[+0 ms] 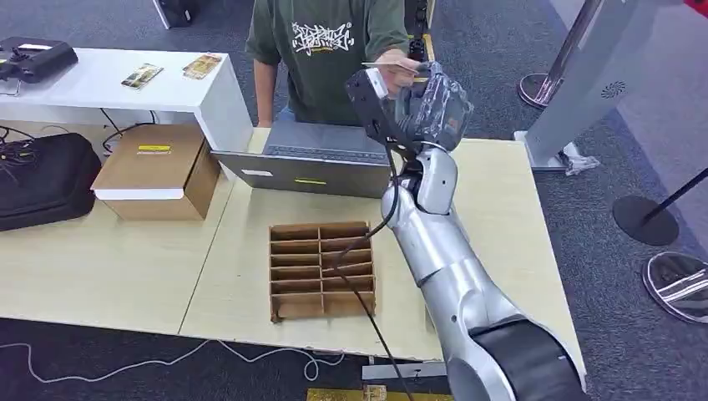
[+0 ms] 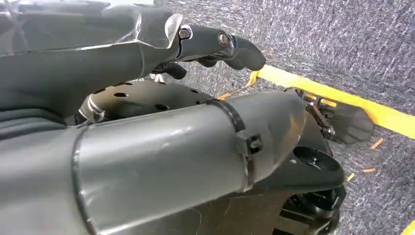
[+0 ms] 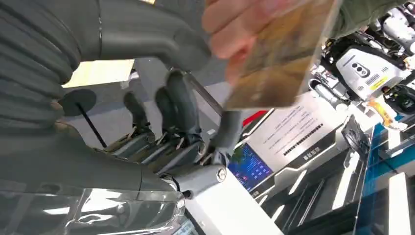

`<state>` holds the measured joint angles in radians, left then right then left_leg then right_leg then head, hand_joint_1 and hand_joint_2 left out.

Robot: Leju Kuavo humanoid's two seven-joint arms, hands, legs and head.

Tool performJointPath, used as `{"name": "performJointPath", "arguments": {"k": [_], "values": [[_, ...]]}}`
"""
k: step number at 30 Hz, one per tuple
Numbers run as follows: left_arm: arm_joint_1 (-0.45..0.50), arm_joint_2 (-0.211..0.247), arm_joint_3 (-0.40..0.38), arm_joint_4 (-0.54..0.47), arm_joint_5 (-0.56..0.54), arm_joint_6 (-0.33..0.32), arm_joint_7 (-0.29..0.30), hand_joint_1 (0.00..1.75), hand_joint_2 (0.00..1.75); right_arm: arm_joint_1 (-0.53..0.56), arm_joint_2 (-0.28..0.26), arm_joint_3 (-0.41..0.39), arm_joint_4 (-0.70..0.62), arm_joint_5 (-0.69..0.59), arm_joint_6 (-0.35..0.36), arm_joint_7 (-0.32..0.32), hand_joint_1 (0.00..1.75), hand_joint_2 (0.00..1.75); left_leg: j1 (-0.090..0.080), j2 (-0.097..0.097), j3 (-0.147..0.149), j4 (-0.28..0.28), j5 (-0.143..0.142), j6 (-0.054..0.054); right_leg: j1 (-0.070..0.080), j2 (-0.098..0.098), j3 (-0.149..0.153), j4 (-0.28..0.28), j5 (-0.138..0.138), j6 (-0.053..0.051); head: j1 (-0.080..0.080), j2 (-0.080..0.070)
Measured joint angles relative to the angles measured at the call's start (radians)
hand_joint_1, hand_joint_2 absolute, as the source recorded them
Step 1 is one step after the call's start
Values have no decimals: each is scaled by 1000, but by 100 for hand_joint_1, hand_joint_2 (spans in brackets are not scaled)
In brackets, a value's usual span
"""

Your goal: Pass the card to the sensor for recognition and then transmit it.

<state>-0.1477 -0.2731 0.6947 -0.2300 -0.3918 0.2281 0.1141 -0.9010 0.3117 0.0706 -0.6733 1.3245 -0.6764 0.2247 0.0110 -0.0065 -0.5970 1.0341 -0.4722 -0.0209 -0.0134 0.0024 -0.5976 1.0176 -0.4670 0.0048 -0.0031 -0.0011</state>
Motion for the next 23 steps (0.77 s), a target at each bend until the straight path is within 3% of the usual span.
{"name": "performJointPath", "arguments": {"k": [8,12,18,23], "values": [[-1,0,0,0,17,2,-2,0,0,-4,1,-1,33,2,0,-38,0,175,0,0,0,0,0,0,0,0,0,0,0,0,0,0],[0,1,0,0,37,3,-11,0,0,31,3,9,-5,-55,0,-110,0,175,0,0,0,0,0,0,0,0,0,0,0,0,0,0],[6,4,4,0,76,3,-36,0,0,207,3,55,-251,-122,-1,-217,0,175,0,0,0,0,0,0,0,0,0,0,0,0,0,0],[17,10,15,0,99,-5,-60,0,0,412,3,72,-554,-69,-1,-292,0,175,0,-3,-1,0,-1,0,0,-2,0,-1,-1,1,0,0]]}}
